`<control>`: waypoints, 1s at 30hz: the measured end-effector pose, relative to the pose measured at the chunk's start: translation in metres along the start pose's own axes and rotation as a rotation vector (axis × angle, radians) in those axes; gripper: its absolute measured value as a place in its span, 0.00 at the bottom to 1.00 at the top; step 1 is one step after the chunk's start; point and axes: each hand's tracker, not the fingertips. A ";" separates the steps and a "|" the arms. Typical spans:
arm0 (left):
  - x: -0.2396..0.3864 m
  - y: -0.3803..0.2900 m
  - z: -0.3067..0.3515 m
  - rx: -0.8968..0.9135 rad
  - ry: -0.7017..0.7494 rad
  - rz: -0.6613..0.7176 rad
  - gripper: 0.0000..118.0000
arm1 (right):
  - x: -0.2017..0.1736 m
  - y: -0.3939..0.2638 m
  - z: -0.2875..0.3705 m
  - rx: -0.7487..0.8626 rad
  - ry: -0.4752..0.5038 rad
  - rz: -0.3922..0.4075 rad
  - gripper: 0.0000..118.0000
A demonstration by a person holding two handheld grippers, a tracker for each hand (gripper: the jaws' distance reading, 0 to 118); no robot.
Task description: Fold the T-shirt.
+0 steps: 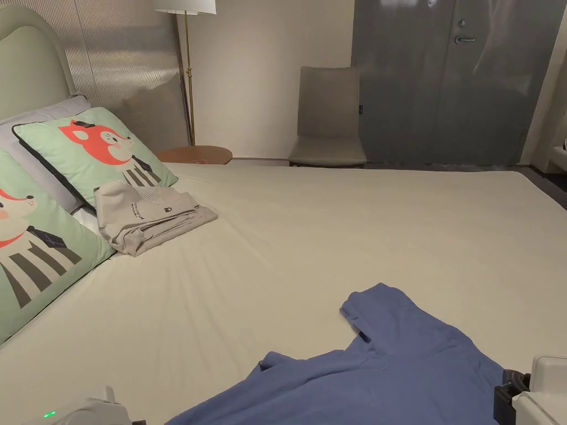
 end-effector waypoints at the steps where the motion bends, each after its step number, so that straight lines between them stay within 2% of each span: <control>1: 0.000 0.000 0.010 0.009 -0.026 0.016 0.03 | 0.001 0.003 -0.007 -0.007 0.002 0.007 0.01; 2: 0.002 -0.001 0.017 0.028 -0.026 0.005 0.03 | 0.001 0.007 -0.014 -0.012 0.007 0.012 0.01; 3: 0.005 -0.002 0.024 0.062 -0.020 -0.012 0.03 | 0.004 0.012 -0.024 -0.025 0.017 0.009 0.15; 5: 0.007 -0.003 0.036 0.105 -0.023 -0.036 0.03 | 0.009 0.024 -0.053 -0.113 0.051 -0.011 0.58; 6: 0.007 -0.003 0.041 0.114 -0.027 -0.035 0.03 | 0.012 0.029 -0.069 -0.150 0.067 -0.025 0.75; 7: 0.008 -0.004 0.045 0.128 -0.048 -0.031 0.03 | 0.015 0.033 -0.085 -0.179 0.077 -0.034 0.82; 8: 0.008 -0.004 0.047 0.138 -0.067 -0.030 0.03 | 0.016 0.036 -0.102 -0.204 0.060 -0.037 0.83; 12: 0.016 -0.005 0.044 0.160 -0.041 -0.056 0.03 | 0.020 0.047 -0.164 -0.282 0.024 -0.031 0.82; 16: 0.019 -0.004 0.037 0.158 -0.017 -0.069 0.03 | 0.026 0.046 -0.217 -0.382 0.058 -0.121 0.82; 19: 0.022 -0.003 0.030 0.155 -0.005 -0.079 0.03 | 0.026 0.042 -0.245 -0.425 0.015 -0.107 0.78; 20: 0.023 -0.003 0.028 0.153 0.001 -0.083 0.03 | 0.026 0.040 -0.252 -0.432 0.013 -0.117 0.73; 23: 0.024 -0.004 0.024 0.147 0.001 -0.088 0.03 | 0.024 0.037 -0.255 -0.450 0.007 -0.128 0.39; 24: 0.025 -0.004 0.023 0.145 0.003 -0.092 0.03 | 0.023 0.037 -0.251 -0.426 -0.010 -0.107 0.26; 25: 0.025 -0.005 0.022 0.143 0.006 -0.097 0.03 | 0.023 0.037 -0.244 -0.391 0.016 -0.094 0.02; 26: 0.026 -0.005 0.022 0.144 0.009 -0.101 0.03 | 0.024 0.037 -0.237 -0.379 0.064 -0.111 0.02; 27: 0.026 -0.005 0.022 0.145 0.010 -0.104 0.03 | 0.024 0.038 -0.228 -0.361 0.067 -0.122 0.02; 30: 0.029 -0.007 0.030 0.160 -0.001 -0.106 0.03 | 0.026 0.043 -0.189 -0.238 0.096 -0.092 0.02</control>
